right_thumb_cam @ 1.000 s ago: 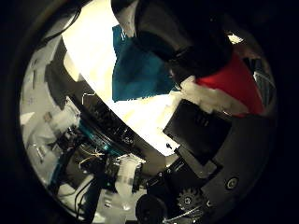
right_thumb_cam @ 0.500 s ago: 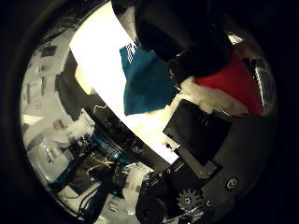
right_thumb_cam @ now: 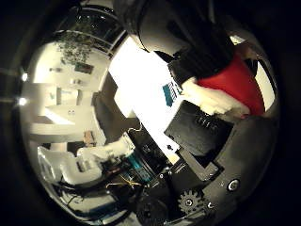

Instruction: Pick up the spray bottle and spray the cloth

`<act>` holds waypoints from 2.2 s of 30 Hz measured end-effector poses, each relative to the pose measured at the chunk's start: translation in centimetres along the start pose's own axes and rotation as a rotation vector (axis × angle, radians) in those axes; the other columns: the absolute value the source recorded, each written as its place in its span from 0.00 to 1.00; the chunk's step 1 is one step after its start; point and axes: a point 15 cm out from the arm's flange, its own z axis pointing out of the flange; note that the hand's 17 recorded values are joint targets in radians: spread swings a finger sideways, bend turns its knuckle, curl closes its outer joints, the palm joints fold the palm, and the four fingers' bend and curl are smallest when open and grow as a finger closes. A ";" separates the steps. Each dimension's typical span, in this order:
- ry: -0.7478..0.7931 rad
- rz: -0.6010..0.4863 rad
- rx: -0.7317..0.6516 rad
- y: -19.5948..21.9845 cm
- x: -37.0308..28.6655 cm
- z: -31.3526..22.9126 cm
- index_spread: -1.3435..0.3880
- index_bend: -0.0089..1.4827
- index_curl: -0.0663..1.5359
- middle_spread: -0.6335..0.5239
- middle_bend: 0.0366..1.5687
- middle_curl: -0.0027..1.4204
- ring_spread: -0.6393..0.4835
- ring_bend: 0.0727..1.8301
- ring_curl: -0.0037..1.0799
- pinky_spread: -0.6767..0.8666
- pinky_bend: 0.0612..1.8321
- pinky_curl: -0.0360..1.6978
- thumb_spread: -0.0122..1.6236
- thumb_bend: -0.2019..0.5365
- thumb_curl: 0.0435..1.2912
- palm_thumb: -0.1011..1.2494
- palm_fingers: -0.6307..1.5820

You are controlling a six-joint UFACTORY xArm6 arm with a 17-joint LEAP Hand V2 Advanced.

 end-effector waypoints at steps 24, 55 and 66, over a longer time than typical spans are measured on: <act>-0.540 0.024 0.391 -7.1 -6.6 -4.6 0.67 0.84 0.49 0.46 0.90 0.46 0.40 0.77 0.68 0.40 0.53 0.94 0.50 0.25 0.69 0.86 0.81; -0.726 0.065 0.431 -9.7 -10.4 17.2 0.67 0.82 0.49 0.47 0.90 0.46 0.41 0.77 0.67 0.40 0.53 0.92 0.47 0.25 0.70 0.85 0.81; -0.683 0.021 0.427 -9.1 -10.7 21.0 0.67 0.81 0.50 0.47 0.90 0.46 0.41 0.78 0.67 0.39 0.53 0.92 0.46 0.25 0.70 0.83 0.81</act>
